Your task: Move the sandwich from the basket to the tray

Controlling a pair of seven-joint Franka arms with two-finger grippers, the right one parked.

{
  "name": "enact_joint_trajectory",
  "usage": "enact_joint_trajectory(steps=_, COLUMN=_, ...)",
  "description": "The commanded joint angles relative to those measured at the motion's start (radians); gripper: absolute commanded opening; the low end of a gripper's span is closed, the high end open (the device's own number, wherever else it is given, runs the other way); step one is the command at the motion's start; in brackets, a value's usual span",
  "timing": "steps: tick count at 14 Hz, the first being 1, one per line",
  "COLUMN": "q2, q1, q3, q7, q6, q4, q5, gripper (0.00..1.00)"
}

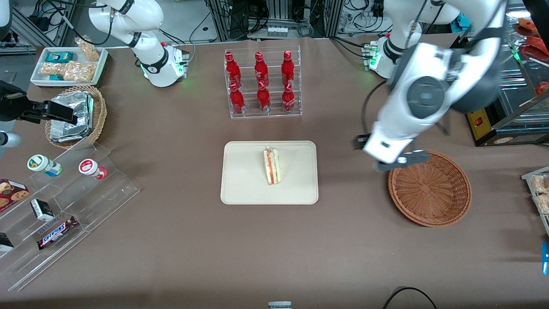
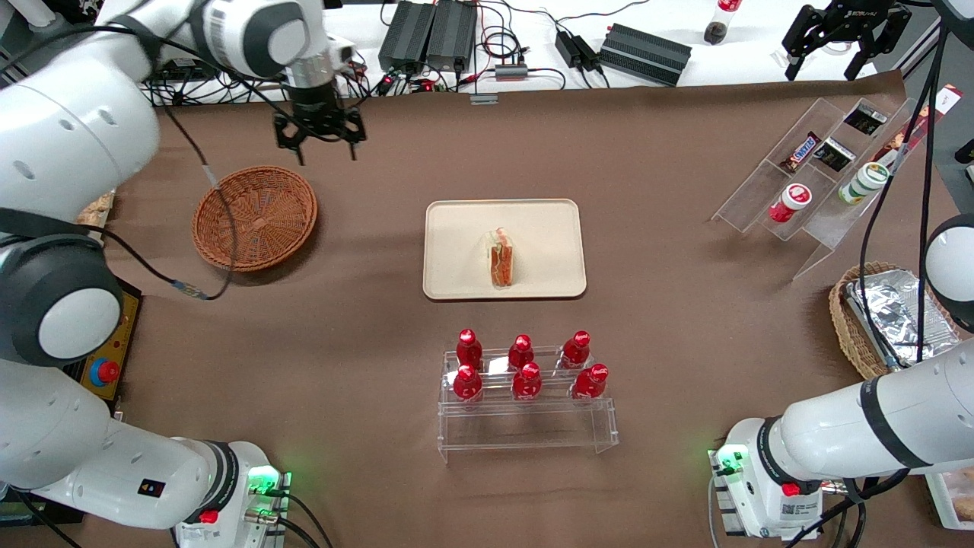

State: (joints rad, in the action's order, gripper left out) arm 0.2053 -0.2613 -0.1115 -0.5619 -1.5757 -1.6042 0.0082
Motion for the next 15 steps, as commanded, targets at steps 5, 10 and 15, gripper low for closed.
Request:
enact_joint_trajectory(steps=5, q2=-0.130, q1=0.220, q3=-0.010, q7=0.296, q6=0.232, q4=0.010, q5=-0.005, gripper=1.00)
enact_joint_trajectory(steps=10, q2=-0.084, q1=0.228, q3=-0.008, q7=0.313, q6=0.335, q4=0.162, q5=0.010, gripper=1.00)
enact_joint_trajectory(steps=15, q2=-0.080, q1=0.226, q3=-0.001, q7=0.309, q6=0.290, q4=0.168, q5=0.029, gripper=1.00)
